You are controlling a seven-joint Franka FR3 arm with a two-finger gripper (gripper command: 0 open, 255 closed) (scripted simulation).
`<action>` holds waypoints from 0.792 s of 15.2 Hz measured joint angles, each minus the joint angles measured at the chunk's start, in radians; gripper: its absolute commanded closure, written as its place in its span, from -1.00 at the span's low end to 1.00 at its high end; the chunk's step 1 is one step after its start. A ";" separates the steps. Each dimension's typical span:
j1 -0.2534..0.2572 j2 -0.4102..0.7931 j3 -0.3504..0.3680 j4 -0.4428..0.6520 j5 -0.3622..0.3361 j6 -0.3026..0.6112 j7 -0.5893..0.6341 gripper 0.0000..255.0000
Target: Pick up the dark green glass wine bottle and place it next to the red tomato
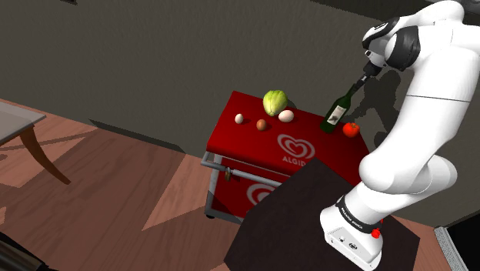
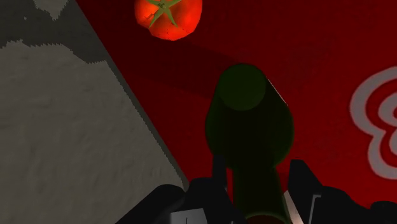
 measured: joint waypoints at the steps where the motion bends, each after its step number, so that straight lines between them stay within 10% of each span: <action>1: -0.001 0.006 0.002 -0.010 0.005 0.015 -0.004 1.00; 8: -0.001 0.010 0.004 -0.020 0.009 0.028 -0.008 1.00; 9: -0.001 0.010 0.004 -0.020 0.009 0.028 -0.008 -1.00; 12: -0.001 0.009 0.004 -0.020 0.009 0.028 -0.008 -1.00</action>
